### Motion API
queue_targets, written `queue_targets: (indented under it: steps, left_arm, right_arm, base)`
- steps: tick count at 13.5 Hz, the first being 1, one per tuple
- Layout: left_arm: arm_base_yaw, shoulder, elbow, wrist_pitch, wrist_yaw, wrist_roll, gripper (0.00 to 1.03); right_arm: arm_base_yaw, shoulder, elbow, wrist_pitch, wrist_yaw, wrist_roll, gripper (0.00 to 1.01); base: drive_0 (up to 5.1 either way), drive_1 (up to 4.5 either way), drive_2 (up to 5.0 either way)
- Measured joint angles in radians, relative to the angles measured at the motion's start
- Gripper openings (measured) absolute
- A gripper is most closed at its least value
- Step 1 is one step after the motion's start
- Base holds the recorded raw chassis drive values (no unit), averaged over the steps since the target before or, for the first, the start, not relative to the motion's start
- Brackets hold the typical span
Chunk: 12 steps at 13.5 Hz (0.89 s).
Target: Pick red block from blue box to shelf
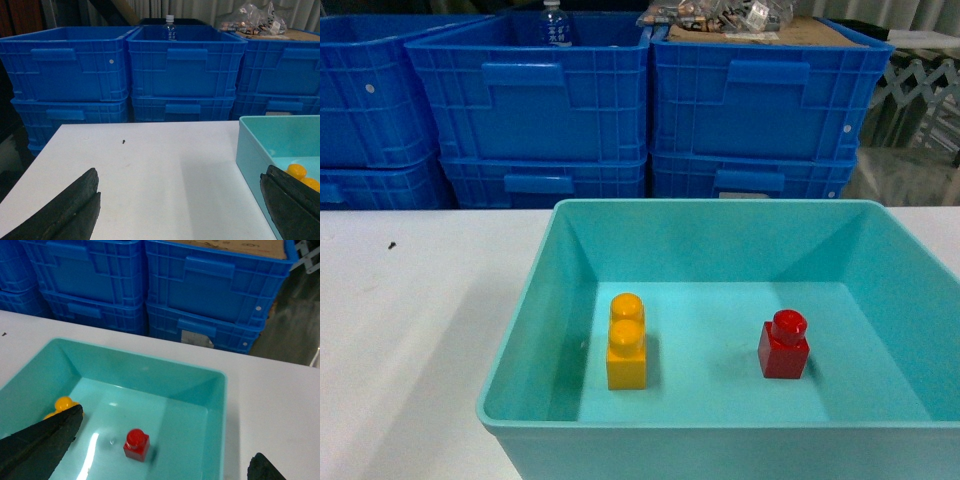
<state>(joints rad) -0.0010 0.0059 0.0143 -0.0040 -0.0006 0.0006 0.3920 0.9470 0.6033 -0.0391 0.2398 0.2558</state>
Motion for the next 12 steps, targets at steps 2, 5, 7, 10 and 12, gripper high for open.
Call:
queue_targets:
  steps: [2, 5, 7, 10, 12]
  left_arm:
    - [0.000, 0.000, 0.000, 0.000, 0.000, 0.000, 0.98]
    - [0.000, 0.000, 0.000, 0.000, 0.000, 0.000, 0.98]
    - [0.000, 0.000, 0.000, 0.000, 0.000, 0.000, 0.98]
    - [0.000, 0.000, 0.000, 0.000, 0.000, 0.000, 0.98]
    - [0.000, 0.000, 0.000, 0.000, 0.000, 0.000, 0.98]
  right_arm:
    - [0.040, 0.492, 0.198, 0.000, -0.116, 0.280, 0.98]
    - [0.056, 0.524, 0.215, 0.014, -0.104, 0.278, 0.98]
    - [0.063, 0.545, 0.230, 0.016, -0.093, 0.274, 0.98]
    - [0.079, 0.579, 0.248, 0.034, -0.066, 0.259, 0.98]
    - [0.088, 0.597, 0.255, 0.047, -0.049, 0.243, 0.98]
  base:
    - [0.0, 0.00, 0.0]
    - [0.0, 0.00, 0.0]
    - [0.0, 0.00, 0.0]
    - [0.0, 0.00, 0.0]
    - [0.0, 0.00, 0.0]
